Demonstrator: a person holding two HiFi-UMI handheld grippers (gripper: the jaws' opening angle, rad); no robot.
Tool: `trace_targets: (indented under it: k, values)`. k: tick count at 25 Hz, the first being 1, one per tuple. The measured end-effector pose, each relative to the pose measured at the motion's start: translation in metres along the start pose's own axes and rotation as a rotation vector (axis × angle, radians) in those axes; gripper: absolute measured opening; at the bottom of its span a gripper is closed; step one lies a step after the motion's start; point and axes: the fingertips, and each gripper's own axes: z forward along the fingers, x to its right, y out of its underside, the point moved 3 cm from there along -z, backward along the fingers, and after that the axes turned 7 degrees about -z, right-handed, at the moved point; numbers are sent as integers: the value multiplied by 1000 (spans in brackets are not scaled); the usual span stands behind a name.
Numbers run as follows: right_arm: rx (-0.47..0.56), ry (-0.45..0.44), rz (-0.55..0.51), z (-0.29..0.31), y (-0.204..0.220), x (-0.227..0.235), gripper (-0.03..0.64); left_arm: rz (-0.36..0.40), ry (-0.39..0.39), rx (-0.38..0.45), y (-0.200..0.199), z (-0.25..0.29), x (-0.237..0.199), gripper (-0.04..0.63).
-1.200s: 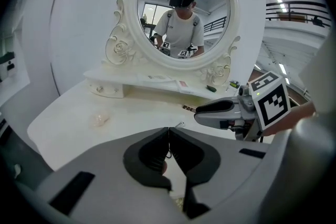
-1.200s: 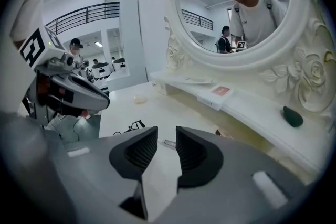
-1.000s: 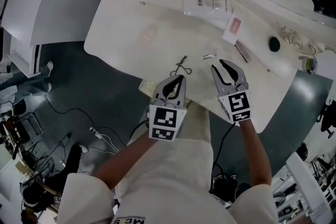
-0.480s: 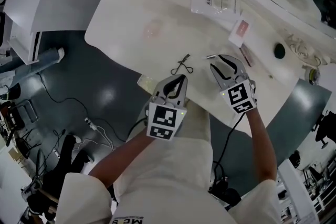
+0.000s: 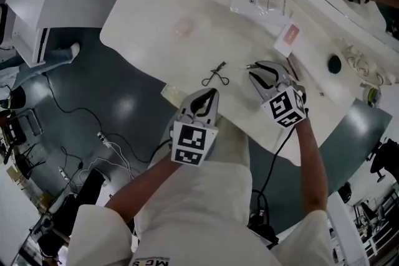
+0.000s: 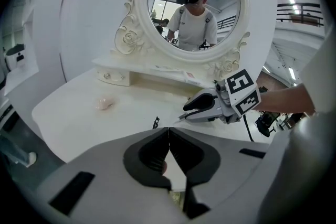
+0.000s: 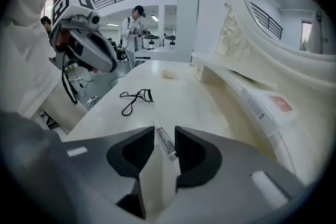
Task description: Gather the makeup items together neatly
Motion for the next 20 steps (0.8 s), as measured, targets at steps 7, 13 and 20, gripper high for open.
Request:
trace_targets:
  k: [7,13,20]
  values:
    - [-50,-45,-121,10,4,-4,118,1,-13,-1,0,1,-1,9]
    - [-79,-58,-159,14,9,-5,86,-17,-25,10,-5,-1,-8,9]
    - [-71,-70,-132,15,8,-4,60,-19,-27,8,-6,-2,-11,9]
